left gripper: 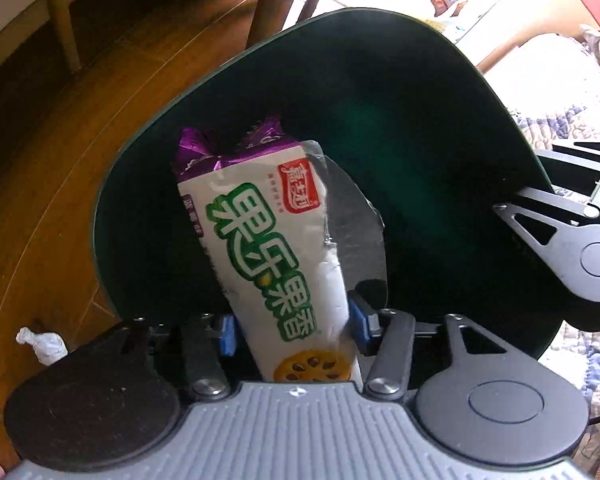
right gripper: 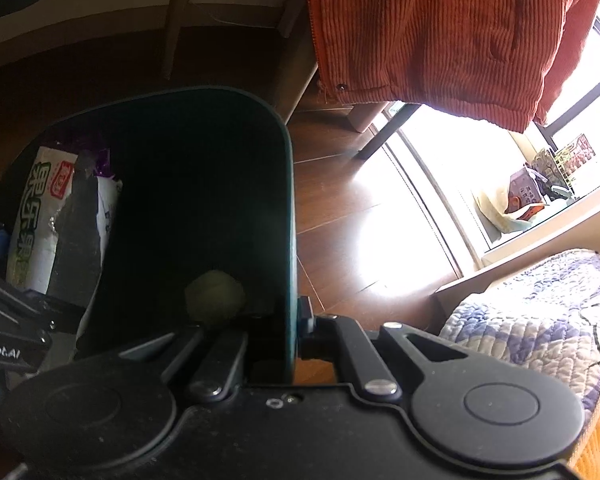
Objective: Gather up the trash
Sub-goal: 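Lift the snack bag with the left tool into the teal bin and open, then move the left tool back to the pile and grasp the white crumpled paper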
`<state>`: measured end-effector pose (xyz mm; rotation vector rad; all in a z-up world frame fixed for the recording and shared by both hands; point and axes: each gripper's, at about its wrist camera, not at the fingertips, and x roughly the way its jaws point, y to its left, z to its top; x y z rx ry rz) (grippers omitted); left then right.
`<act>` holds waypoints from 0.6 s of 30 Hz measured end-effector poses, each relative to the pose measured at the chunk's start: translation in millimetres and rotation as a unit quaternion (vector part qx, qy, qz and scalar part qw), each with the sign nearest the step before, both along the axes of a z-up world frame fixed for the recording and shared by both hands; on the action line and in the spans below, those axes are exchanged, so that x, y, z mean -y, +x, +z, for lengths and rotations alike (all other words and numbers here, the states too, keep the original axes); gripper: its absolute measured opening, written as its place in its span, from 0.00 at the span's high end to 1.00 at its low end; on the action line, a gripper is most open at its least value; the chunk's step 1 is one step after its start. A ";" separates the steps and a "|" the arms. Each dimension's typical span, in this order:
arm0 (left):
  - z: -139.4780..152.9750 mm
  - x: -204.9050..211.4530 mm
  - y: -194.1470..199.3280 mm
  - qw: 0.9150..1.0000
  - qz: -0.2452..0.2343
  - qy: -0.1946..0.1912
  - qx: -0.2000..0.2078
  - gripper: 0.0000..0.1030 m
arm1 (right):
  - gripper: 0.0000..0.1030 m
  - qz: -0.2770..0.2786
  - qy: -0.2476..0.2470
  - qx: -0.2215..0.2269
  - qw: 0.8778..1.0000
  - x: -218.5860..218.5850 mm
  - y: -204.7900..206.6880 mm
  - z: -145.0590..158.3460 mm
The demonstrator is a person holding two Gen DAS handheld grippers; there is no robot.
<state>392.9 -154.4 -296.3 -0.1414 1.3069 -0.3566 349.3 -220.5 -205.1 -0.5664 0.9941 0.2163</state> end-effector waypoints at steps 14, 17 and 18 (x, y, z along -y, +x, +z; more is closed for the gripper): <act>31.4 -19.6 -29.3 0.998 -0.022 -0.012 0.063 0.37 | 0.97 0.005 -0.008 -0.019 1.000 0.6 2.8 0.1; 42.0 -41.4 -38.0 0.997 -0.002 -0.016 0.072 0.36 | 0.95 0.012 -0.015 -0.032 0.999 -1.8 1.0 0.9; 44.8 -47.8 -39.9 0.997 0.007 -0.017 0.072 0.35 | 0.94 0.015 -0.016 -0.038 0.999 -2.9 0.3 1.6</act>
